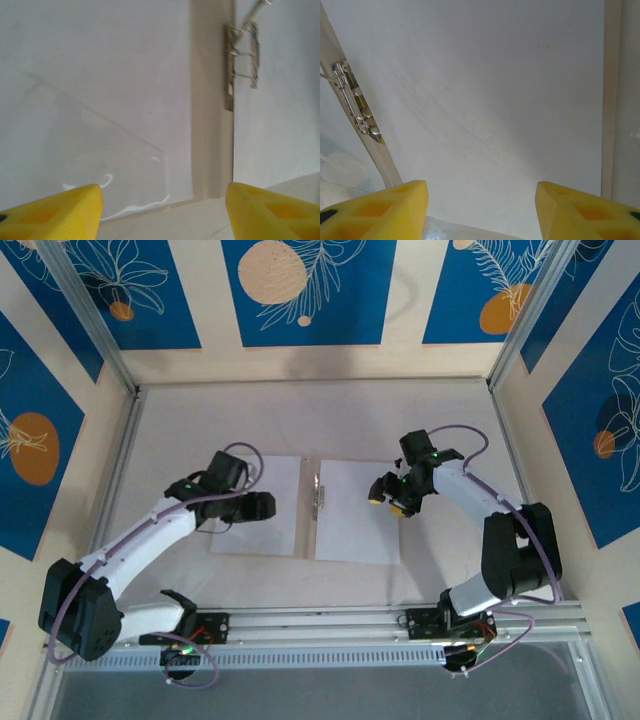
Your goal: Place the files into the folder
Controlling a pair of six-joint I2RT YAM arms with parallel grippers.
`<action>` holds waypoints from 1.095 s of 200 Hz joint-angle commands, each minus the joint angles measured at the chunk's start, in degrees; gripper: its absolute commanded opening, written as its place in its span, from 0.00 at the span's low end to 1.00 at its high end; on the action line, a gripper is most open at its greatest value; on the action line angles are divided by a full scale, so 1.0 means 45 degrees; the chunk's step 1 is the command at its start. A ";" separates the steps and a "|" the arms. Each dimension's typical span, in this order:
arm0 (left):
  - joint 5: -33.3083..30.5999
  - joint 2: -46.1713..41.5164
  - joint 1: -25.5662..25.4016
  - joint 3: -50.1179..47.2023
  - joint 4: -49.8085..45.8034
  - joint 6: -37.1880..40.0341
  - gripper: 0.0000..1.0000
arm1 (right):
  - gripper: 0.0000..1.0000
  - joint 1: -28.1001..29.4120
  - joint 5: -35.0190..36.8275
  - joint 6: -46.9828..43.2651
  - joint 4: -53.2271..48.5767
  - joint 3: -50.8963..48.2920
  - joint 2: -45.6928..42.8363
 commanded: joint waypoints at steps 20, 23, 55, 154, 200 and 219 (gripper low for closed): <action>-0.2682 0.1537 -0.2960 0.0663 0.0990 -0.0224 0.61 | 0.59 0.0057 0.0567 0.0701 0.2021 -0.1224 -0.1196; -0.2770 0.1723 -0.3133 0.0710 0.1094 -0.0234 0.61 | 0.59 0.0089 0.0644 0.0740 0.2129 -0.1307 -0.1265; -0.3600 0.3704 -0.4650 0.1123 0.1957 -0.0310 0.60 | 0.59 0.0539 0.1510 0.0920 0.3240 -0.2296 -0.1841; -0.4792 0.6510 -0.5924 0.1816 0.2662 -0.0782 0.60 | 0.59 0.1130 0.2466 0.1212 0.4431 -0.3607 -0.3143; -0.4974 0.6852 -0.5934 0.2033 0.2523 -0.0920 0.56 | 0.58 0.1010 0.2407 0.1304 0.4536 -0.3796 -0.3295; -0.5057 0.6913 -0.5933 0.2070 0.2509 -0.0958 0.55 | 0.58 0.0938 0.2373 0.1345 0.4603 -0.3897 -0.3396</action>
